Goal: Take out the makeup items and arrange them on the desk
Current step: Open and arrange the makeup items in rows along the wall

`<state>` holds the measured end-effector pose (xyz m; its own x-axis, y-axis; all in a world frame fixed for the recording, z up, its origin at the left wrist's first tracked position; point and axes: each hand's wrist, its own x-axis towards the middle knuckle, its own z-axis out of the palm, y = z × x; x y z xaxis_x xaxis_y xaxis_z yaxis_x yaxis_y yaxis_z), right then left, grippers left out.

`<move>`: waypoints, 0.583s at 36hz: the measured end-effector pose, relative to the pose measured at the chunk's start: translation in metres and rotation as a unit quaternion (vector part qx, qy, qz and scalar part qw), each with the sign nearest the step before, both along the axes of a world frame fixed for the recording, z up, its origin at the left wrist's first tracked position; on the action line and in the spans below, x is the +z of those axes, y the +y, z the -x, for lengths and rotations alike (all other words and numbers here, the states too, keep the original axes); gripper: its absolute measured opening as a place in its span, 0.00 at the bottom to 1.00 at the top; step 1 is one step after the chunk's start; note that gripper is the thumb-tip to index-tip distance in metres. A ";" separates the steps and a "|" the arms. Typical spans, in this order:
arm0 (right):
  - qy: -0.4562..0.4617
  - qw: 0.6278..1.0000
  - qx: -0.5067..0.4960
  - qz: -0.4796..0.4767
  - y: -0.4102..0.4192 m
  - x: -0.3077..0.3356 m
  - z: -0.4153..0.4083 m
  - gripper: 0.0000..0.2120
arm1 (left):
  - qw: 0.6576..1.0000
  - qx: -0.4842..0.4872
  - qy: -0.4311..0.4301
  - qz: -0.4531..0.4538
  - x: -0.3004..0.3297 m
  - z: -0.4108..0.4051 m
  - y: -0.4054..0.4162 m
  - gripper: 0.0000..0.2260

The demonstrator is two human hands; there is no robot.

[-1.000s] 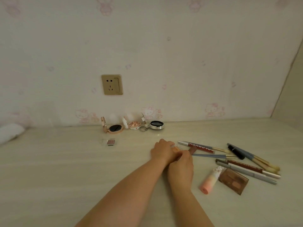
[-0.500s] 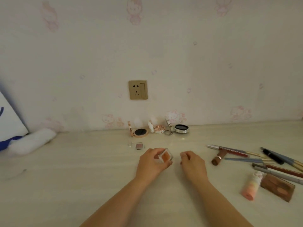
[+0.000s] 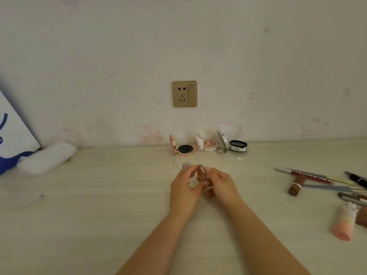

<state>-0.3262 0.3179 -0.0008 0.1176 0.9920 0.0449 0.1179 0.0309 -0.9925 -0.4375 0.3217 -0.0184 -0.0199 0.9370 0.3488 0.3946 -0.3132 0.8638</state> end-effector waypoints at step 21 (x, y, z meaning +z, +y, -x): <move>-0.008 0.999 0.003 -0.041 -0.009 -0.004 -0.008 0.08 | 1.000 -0.016 -0.003 -0.007 -0.003 -0.006 -0.008 0.15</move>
<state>-0.3185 0.3092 -0.0049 0.1096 0.9856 0.1286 0.1327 0.1137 -0.9846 -0.4318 0.3142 -0.0216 0.0080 0.9323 0.3615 0.3793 -0.3373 0.8616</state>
